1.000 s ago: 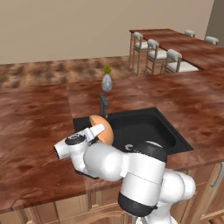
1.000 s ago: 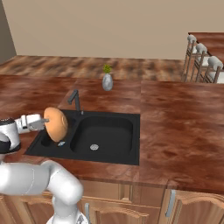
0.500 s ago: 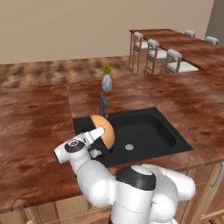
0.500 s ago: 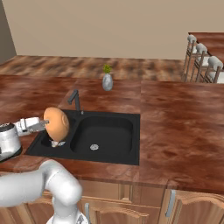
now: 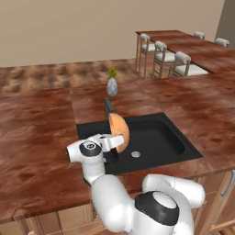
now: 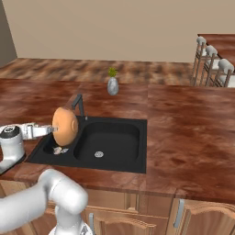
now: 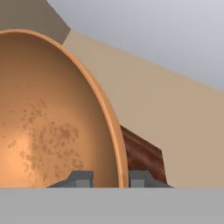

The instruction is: Dump the garlic and sweet potato from the bowl so the bowl can be washed. Place the bowl in the sink after clearing the leftovers.

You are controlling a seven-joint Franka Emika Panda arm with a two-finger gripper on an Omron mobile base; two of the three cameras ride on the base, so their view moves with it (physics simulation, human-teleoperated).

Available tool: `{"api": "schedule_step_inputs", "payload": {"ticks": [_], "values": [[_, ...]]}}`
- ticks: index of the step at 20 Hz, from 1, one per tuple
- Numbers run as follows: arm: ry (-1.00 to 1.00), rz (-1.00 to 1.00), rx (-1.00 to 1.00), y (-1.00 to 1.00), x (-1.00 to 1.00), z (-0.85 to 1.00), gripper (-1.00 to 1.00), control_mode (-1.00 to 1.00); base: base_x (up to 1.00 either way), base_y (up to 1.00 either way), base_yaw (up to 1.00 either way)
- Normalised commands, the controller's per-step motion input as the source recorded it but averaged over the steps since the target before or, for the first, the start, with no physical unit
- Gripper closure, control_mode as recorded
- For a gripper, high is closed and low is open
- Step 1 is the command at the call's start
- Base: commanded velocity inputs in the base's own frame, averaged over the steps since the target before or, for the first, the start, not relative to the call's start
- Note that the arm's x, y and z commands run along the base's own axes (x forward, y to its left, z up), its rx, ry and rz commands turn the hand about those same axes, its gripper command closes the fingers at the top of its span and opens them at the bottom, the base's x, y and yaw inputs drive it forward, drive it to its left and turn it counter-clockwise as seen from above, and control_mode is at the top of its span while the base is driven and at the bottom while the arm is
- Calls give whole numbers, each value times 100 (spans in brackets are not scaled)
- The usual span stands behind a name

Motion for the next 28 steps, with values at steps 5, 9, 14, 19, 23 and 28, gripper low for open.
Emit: {"api": "schedule_step_inputs", "payload": {"ticks": [5,9,14,19,23,28], "values": [[-18,-2,28,-75,-50,35,100,-100,0,0,0],[-18,0,31,-94,-42,31,100,-100,0,0,0],[-8,0,38,-100,-39,24,100,-100,0,0,0],[0,1,50,-100,-11,23,100,-100,0,0,0],[12,10,55,-94,0,15,100,-100,0,0,0],[26,28,61,-66,14,1,100,-100,0,0,0]]}}
